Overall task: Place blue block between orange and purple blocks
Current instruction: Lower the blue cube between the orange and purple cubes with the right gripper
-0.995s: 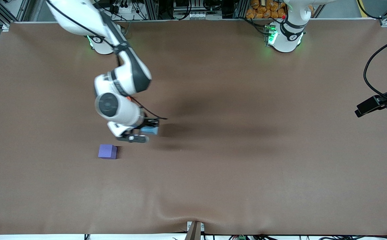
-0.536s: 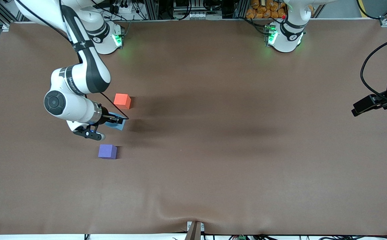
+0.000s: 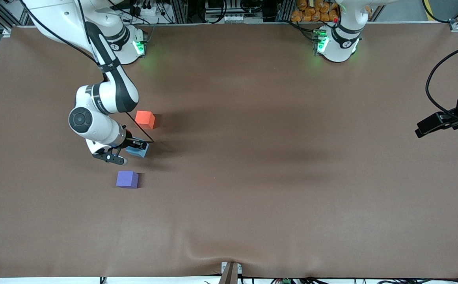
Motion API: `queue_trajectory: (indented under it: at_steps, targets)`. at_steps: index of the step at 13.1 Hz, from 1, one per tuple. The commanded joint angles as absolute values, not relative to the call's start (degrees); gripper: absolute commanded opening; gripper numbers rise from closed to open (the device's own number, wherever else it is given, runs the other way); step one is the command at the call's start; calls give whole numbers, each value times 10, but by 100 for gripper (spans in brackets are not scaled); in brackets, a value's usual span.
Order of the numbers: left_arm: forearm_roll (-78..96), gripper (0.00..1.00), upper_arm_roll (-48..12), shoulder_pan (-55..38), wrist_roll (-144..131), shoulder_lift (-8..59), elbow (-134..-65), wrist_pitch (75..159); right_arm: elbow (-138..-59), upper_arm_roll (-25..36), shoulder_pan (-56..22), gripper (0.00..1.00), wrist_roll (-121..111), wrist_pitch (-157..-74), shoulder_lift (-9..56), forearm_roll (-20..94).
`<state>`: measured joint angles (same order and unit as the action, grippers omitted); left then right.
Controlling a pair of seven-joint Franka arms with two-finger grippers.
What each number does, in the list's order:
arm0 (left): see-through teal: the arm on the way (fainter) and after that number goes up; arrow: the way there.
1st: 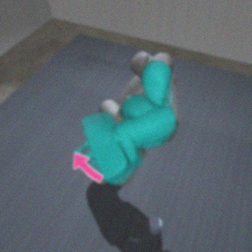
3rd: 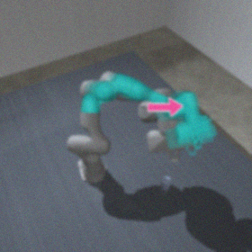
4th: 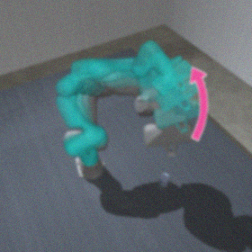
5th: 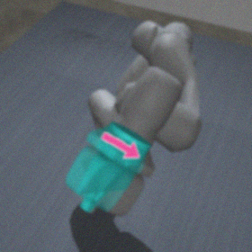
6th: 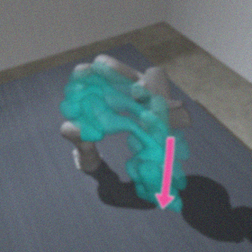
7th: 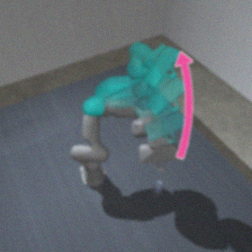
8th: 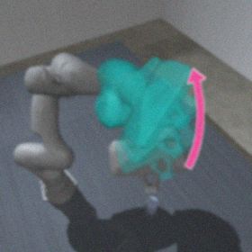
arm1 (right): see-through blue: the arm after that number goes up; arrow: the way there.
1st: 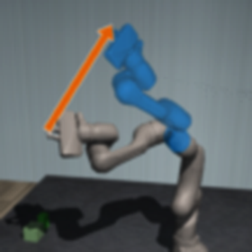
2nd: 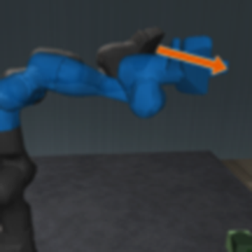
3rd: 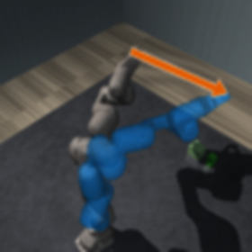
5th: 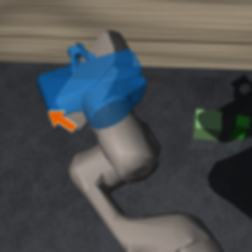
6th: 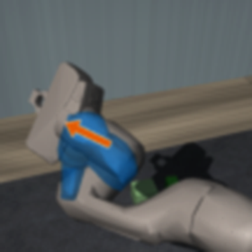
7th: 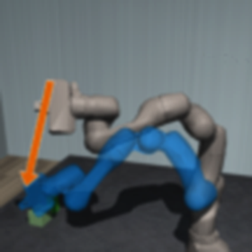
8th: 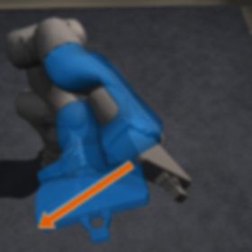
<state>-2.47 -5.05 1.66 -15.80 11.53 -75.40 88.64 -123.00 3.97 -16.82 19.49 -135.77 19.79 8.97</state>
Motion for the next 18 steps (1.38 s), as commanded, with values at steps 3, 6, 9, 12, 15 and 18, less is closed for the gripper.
queue_trajectory:
  at_steps: [3,6,9,12,15,18]
  targets:
    - [-16,100,-54,24,-149,94,-766,868,-1251,32,-136,26,117,-1370,197,82]
    - [-19,100,-50,27,-142,96,-762,868,-1251,32,-138,31,118,-1383,207,83]
    - [-26,100,-51,25,-138,102,-761,868,-1249,31,-142,37,117,-1395,218,83]
    - [-26,100,-50,25,-112,102,-761,868,-1247,30,-144,69,116,-1396,220,83]
    - [-19,100,-50,26,-121,88,-764,856,-1245,31,-145,100,114,-1390,210,83]
    - [-16,100,-54,25,-124,82,-783,854,-1245,32,-136,100,113,-1365,168,83]
